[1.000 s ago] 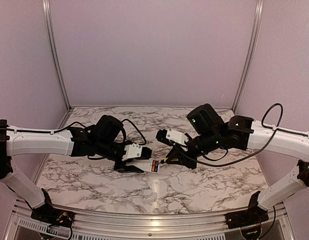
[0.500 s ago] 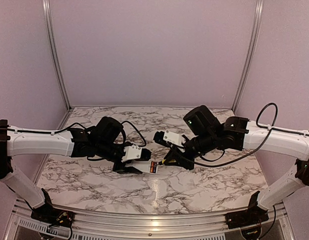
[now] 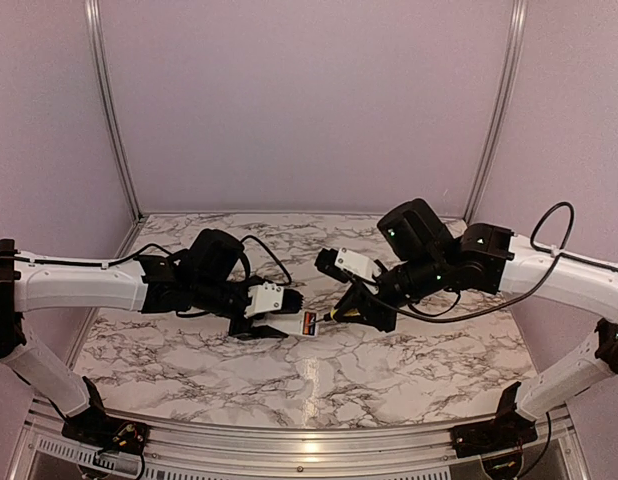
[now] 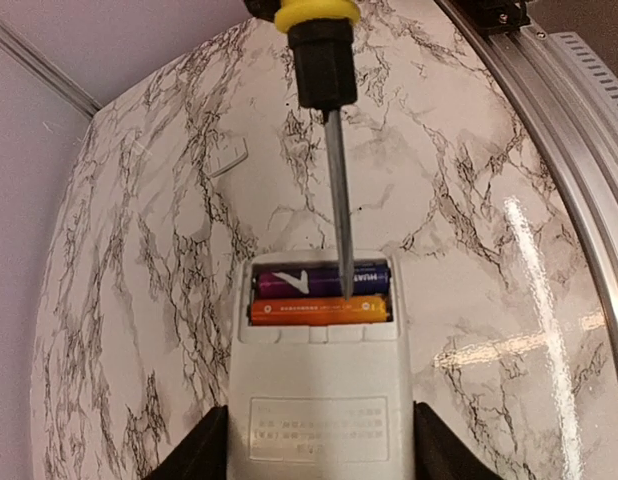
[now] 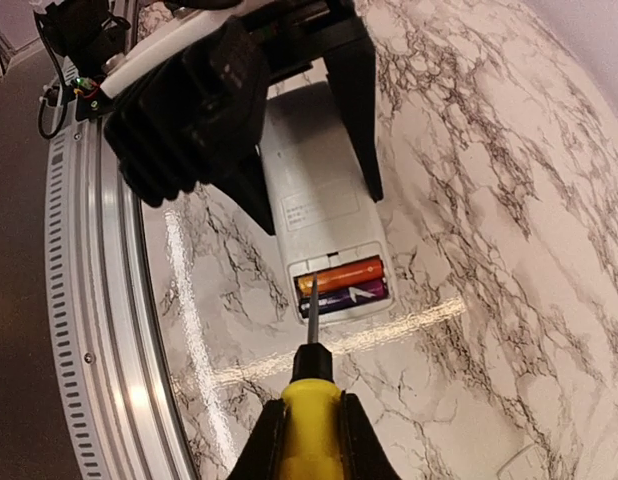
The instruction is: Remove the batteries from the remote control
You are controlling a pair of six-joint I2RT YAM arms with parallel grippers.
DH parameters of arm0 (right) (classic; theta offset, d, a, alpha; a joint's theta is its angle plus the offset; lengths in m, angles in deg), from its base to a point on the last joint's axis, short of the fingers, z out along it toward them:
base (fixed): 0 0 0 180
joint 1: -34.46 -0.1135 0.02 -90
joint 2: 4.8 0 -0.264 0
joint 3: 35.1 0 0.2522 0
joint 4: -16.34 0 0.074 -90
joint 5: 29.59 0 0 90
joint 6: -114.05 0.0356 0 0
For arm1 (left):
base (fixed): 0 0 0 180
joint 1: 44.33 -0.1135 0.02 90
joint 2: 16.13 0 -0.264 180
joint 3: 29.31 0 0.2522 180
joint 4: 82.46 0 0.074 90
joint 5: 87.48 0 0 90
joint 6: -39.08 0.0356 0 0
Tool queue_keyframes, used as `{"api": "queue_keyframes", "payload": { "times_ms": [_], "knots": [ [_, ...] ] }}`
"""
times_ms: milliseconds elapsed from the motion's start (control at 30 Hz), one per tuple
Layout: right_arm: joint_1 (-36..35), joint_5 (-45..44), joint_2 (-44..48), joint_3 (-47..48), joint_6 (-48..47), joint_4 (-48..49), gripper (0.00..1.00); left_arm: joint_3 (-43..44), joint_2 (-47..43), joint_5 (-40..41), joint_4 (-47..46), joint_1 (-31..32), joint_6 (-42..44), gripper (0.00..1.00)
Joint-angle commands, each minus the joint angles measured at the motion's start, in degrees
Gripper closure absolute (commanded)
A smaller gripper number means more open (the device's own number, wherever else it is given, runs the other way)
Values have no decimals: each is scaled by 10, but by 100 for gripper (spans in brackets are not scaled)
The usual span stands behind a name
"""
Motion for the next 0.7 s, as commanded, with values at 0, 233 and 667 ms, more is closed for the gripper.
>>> {"api": "queue_keyframes", "payload": {
  "times_ms": [0, 233, 667],
  "knots": [
    [10, -51, 0, 27, 6, -14, 100, -8, -14, -4, -16, -3, 1, 100],
    [22, -80, -16, 40, -12, -14, 100, -10, -18, -11, -14, -2, 1, 100],
    [22, -40, -14, 37, -21, -11, 100, -14, -20, -12, -14, -2, 1, 100]
  ]
}}
